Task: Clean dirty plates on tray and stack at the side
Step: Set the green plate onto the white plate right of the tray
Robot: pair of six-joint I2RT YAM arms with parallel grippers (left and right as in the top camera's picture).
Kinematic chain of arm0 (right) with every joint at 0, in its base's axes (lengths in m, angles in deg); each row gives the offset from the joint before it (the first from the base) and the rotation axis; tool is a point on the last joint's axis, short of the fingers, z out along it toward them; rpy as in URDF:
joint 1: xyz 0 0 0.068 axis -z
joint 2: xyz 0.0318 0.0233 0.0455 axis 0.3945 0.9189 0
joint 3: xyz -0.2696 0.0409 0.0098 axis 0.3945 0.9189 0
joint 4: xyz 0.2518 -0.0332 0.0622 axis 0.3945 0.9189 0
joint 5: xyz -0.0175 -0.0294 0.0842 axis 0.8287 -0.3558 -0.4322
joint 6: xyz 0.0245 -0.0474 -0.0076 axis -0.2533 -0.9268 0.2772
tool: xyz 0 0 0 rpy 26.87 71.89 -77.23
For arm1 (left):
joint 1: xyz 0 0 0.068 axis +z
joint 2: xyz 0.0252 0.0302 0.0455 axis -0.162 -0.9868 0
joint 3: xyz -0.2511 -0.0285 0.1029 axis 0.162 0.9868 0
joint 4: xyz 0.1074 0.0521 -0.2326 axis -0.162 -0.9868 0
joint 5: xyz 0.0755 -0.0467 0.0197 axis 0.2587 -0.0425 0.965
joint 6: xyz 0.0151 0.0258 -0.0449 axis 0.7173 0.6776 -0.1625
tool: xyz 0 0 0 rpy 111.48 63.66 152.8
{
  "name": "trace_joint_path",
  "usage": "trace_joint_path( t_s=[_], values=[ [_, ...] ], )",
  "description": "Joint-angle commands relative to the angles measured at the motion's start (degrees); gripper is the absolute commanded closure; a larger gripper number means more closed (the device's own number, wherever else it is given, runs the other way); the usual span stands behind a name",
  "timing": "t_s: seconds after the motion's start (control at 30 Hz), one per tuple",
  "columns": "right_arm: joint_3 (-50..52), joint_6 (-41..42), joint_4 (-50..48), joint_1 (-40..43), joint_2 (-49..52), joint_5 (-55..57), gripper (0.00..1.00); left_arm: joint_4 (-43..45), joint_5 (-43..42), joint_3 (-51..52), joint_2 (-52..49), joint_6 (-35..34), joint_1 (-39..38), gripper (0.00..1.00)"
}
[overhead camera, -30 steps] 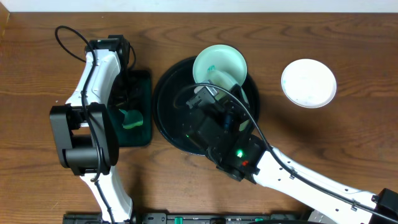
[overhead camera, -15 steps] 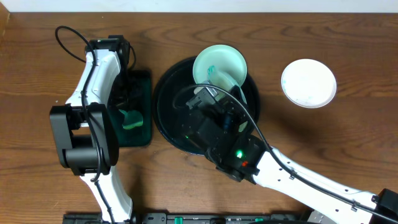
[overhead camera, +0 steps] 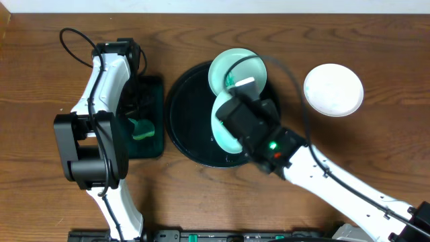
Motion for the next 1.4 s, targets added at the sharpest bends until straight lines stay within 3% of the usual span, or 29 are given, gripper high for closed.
trace_joint_path(
  t_s=[0.0,0.2,0.5,0.77,1.03,1.07,1.1,1.13,1.17,1.27,1.37],
  values=[
    [-1.1,12.7,-0.4,4.0,0.1,-6.0,0.99,-0.3,0.1,0.3,-0.1,0.3,0.0,0.93],
    [-1.1,14.5,-0.2,15.0,-1.0,-13.7,0.99,-0.3,0.1,0.3,-0.1,0.3,0.0,0.93],
    [-1.1,15.0,2.1,38.6,-1.1,-26.4,0.99,-0.3,0.1,0.3,-0.1,0.3,0.0,0.93],
    [-1.1,16.2,7.6,58.1,-1.1,-29.5,0.99,-0.3,0.1,0.3,-0.1,0.3,0.0,0.93],
    [-1.1,11.5,8.3,62.9,-1.1,-35.9,0.99,-0.7,0.1,0.3,-0.1,0.3,0.0,0.93],
    [-1.1,10.8,8.5,62.8,-1.1,-36.0,0.97,-0.7,0.1,0.3,-0.1,0.3,0.0,0.93],
    [-1.1,10.1,8.8,62.6,-1.1,-36.2,0.83,-0.7,0.1,0.3,-0.1,0.3,0.0,0.93],
    [-1.1,8.9,9.2,62.4,-1.1,-36.6,0.6,-0.7,0.1,0.3,-0.1,0.3,0.0,0.93],
    [-1.1,8.4,10.0,62.3,-1.1,-37.2,0.53,-0.7,0.1,0.3,-0.1,0.3,0.0,0.93],
    [-1.0,9.5,13.8,62.4,-0.4,-37.2,0.63,-0.7,0.1,0.3,-0.1,0.3,0.0,0.93],
    [-0.7,9.3,16.6,62.1,1.0,-38.4,0.58,-0.7,0.1,0.3,-0.1,0.3,0.0,0.93]
  ],
)
